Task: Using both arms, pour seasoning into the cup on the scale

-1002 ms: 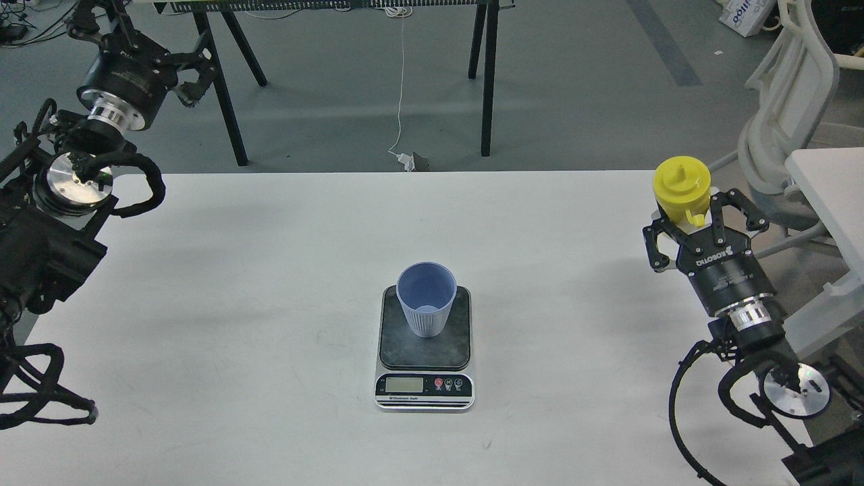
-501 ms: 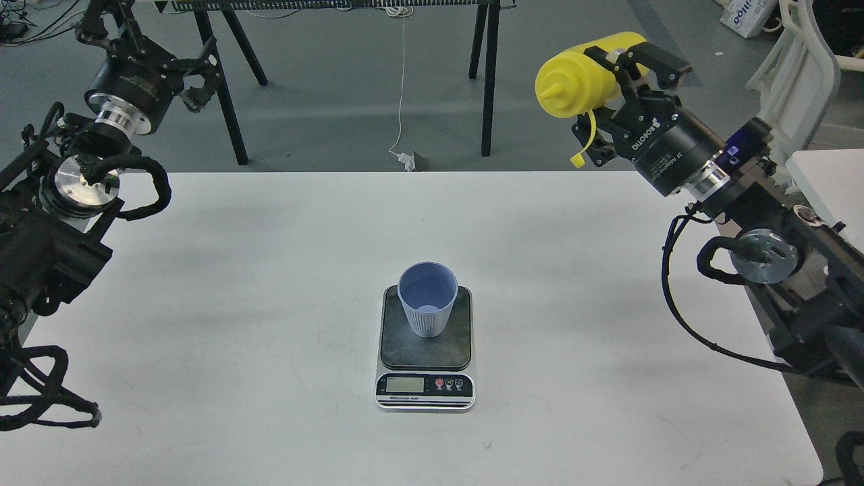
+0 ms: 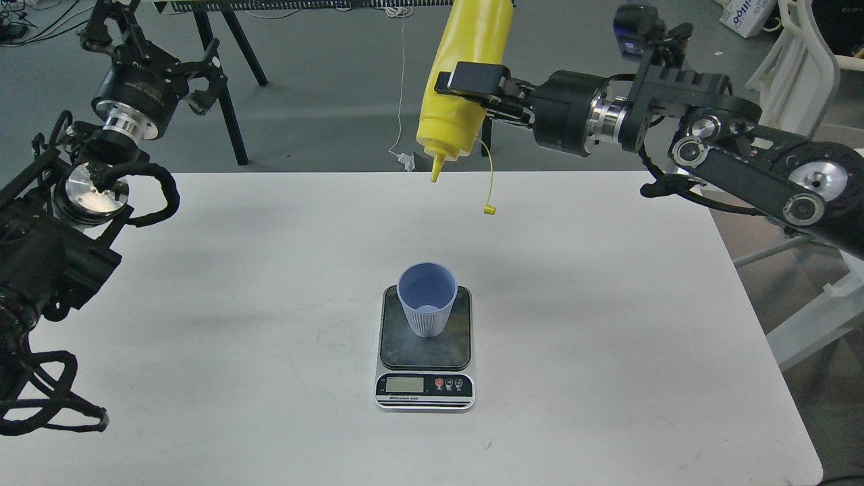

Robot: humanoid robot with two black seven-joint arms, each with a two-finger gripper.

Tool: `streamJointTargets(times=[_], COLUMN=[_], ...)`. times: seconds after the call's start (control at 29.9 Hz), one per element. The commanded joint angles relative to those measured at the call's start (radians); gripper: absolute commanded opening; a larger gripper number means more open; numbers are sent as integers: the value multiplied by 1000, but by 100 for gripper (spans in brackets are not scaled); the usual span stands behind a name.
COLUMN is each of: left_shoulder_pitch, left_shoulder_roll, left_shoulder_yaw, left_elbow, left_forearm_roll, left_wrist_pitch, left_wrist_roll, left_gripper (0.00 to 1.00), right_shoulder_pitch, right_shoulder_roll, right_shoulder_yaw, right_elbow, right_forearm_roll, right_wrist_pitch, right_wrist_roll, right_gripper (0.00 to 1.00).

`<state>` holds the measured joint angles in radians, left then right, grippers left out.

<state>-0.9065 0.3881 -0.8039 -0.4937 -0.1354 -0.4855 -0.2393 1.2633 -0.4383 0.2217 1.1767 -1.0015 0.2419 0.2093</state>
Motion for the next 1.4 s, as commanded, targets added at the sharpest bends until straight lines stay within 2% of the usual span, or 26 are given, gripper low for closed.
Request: streamJointTargets(times=[0.0, 0.1, 0.37, 0.8, 0.9, 1.1, 1.2, 1.37], left_shoulder_pitch=[3, 3, 0, -5, -6, -8, -11, 0], left_shoulder_roll=[8, 15, 22, 20, 20, 38, 64, 90], left_shoulder_yaw=[0, -1, -3, -3, -1, 0, 5, 12], left_elbow=[0, 0, 0, -2, -2, -25, -39, -98], left_forearm_roll=[0, 0, 0, -1, 0, 5, 8, 7], left_wrist_pitch=[-1, -1, -1, -1, 1, -3, -3, -3], left_wrist_roll=[-6, -6, -6, -5, -5, 0, 3, 2], left_gripper=[100, 100, 100, 100, 100, 100, 100, 100], right_shoulder_pitch=[25, 8, -61, -94, -96, -99, -148, -280], right_shoulder_roll=[39, 64, 121, 130, 119, 40, -9, -82], right_shoulder_yaw=[-88, -130, -200, -202, -185, -102, -42, 160], right_elbow=[-3, -3, -43, -48, -43, -32, -17, -9], right_forearm_roll=[-101, -173, -308, -339, -289, 97, 205, 348], right_wrist_pitch=[-42, -82, -236, -254, -243, -194, -187, -73], right_wrist_roll=[13, 19, 33, 33, 31, 31, 35, 58], right_gripper=[36, 33, 32, 32, 33, 34, 34, 34])
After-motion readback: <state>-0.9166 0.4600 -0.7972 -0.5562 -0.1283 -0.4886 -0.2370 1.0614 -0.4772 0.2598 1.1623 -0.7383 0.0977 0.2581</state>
